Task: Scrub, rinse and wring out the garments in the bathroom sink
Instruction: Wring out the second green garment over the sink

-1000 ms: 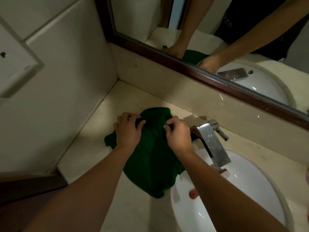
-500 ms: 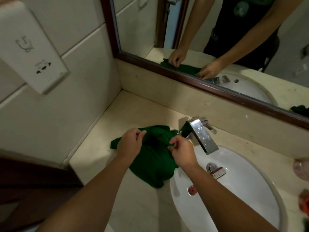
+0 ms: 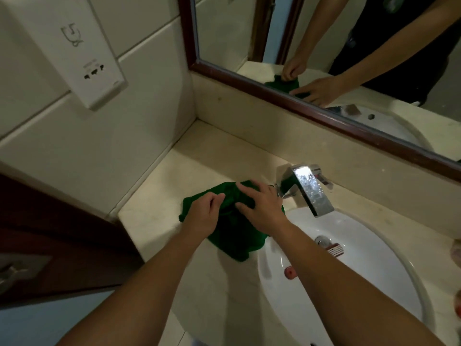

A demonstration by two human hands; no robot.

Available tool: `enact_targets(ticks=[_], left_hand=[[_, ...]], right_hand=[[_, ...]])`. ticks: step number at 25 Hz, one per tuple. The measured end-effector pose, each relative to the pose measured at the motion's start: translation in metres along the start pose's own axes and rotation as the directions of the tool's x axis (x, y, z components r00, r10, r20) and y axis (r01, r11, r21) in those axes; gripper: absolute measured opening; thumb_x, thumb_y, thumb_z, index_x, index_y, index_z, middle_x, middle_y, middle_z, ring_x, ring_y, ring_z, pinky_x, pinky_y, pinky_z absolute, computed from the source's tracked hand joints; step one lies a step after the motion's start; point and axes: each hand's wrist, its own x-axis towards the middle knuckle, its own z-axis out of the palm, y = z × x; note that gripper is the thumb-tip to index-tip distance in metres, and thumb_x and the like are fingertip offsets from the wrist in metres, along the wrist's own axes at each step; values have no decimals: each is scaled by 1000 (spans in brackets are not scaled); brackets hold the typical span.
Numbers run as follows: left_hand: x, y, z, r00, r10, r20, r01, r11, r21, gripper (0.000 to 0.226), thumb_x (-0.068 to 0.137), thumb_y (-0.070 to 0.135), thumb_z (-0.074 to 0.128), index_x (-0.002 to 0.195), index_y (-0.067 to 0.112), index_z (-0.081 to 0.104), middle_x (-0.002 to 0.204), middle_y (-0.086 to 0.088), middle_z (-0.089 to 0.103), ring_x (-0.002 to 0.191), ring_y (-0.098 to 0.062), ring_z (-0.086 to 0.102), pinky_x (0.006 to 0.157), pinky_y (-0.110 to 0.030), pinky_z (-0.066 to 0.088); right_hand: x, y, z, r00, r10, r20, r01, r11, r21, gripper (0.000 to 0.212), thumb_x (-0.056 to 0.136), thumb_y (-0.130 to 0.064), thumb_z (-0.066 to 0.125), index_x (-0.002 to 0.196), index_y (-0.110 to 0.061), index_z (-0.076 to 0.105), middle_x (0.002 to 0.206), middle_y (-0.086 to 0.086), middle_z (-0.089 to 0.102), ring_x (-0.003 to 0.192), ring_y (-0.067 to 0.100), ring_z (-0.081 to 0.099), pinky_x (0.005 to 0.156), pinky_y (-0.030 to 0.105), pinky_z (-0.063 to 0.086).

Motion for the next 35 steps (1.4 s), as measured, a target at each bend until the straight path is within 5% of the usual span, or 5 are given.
enact_targets(ticks=[10, 15, 22, 29, 35], left_hand=[[22, 10, -1, 999, -43, -23, 45, 995, 88, 39, 108, 37, 36, 82, 11, 50, 74, -1, 52, 71, -21, 52, 60, -26, 32], [39, 44, -21, 995, 42, -85, -28, 988, 152, 32, 109, 37, 33, 88, 20, 50, 73, 5, 51, 71, -19, 53, 66, -32, 36], [36, 110, -17, 962, 273, -15, -269, 955, 124, 39, 106, 46, 31, 78, 22, 44, 67, -2, 52, 61, -17, 51, 55, -34, 35], [3, 157, 6, 768, 557, 316, -632, 738, 235, 52, 92, 69, 36, 67, 25, 50, 62, 10, 47, 57, -12, 46, 56, -32, 34], [-40, 227, 56, 782, 619, 77, -623, 776, 94, 52, 85, 68, 59, 66, 29, 32, 54, 9, 39, 50, -18, 43, 49, -33, 29]], right_hand=[[16, -5, 4, 994, -109, -26, 111, 991, 79, 17, 98, -47, 61, 106, -34, 69, 145, -8, 47, 139, 18, 33, 111, 43, 19], [10, -15, -35, 983, -184, -22, 183, 944, 276, 12, 103, -40, 55, 99, -30, 53, 81, -11, 61, 75, 7, 59, 68, 29, 45], [-36, 4, -83, 958, -162, -237, 206, 963, 175, 21, 102, -36, 60, 84, -25, 56, 70, -13, 52, 66, 3, 51, 61, 24, 36], [-127, 36, -140, 864, 1, -503, 197, 919, 341, 7, 96, -33, 70, 89, -33, 67, 82, -19, 65, 82, -2, 61, 64, 12, 44], [-192, 81, -198, 785, 116, -608, 126, 932, 341, 8, 91, -36, 75, 90, -29, 73, 92, -10, 67, 84, -3, 60, 73, 11, 45]])
